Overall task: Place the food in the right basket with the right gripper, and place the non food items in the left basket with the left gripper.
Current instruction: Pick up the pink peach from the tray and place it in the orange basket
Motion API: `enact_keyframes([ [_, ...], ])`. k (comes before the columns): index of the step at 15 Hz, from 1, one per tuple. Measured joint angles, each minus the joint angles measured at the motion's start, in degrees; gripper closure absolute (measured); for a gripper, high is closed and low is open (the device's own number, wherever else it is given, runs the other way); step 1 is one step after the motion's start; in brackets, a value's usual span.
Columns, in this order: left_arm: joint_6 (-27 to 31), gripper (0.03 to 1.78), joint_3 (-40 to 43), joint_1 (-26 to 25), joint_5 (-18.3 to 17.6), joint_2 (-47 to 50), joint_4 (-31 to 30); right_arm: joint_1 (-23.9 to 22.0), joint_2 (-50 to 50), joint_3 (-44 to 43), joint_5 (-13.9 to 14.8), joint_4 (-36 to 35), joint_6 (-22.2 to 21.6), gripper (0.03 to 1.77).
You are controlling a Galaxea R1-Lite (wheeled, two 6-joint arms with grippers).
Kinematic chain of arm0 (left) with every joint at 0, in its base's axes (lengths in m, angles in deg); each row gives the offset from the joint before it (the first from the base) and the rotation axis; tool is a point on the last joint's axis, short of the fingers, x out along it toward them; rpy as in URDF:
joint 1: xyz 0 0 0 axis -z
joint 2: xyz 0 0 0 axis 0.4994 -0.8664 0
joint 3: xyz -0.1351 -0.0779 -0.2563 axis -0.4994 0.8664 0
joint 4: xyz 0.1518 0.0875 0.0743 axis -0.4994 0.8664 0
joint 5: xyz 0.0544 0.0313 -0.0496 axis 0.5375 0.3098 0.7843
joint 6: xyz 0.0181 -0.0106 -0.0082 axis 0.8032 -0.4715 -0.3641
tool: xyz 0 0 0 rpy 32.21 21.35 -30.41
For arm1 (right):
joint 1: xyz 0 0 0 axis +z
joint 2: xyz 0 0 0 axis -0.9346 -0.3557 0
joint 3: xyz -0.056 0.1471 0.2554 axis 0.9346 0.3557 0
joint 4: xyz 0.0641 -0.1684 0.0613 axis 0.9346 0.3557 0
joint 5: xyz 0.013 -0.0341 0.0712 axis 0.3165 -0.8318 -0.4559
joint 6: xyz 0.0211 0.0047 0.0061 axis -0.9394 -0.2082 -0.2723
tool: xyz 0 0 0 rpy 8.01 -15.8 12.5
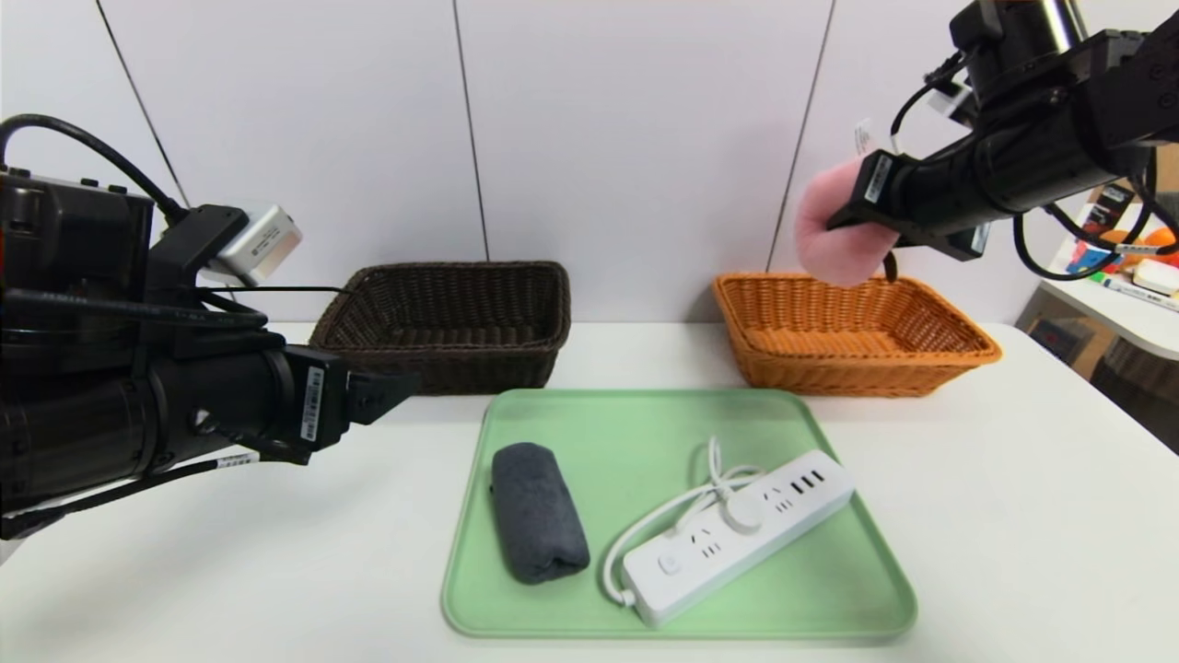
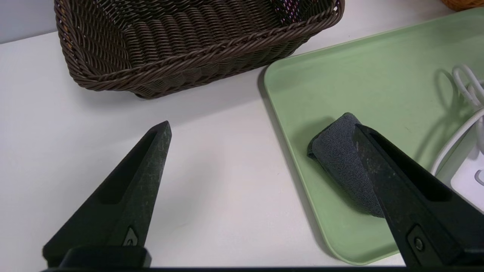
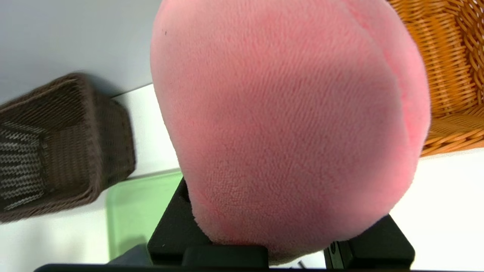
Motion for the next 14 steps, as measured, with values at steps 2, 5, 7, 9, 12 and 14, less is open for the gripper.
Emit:
enact_keyframes([
  [2, 0.0, 0.12, -0.2, 0.0, 0.0, 0.0, 0.1, -1.6, -2.7, 0.0, -0.5, -0.9, -0.5, 1.11],
  [5, 0.0, 0.12, -0.5, 0.0, 0.0, 0.0, 0.2, -3.3, -6.3, 0.0, -1.0, -2.6, -2.7, 1.11],
  [7, 0.0, 0.12, -0.7, 0.0, -0.1, -0.1, 0.2, -4.3, -8.4, 0.0, -1.3, -3.1, -3.0, 1.11],
  [9, 0.0, 0.12, -1.0, 0.0, -0.1, -0.3, 0.2, -5.5, -10.2, 0.0, -1.3, -4.2, -3.7, 1.11],
  [12, -0.1, 0.12, -1.4, 0.0, 0.0, -0.7, 0.2, -6.8, -12.1, 0.0, -1.3, -4.8, -3.9, 1.11],
  [14, -0.1, 0.12, -1.5, 0.0, 0.0, -0.8, 0.2, -7.2, -13.0, 0.0, -1.3, -4.9, -3.9, 1.11],
])
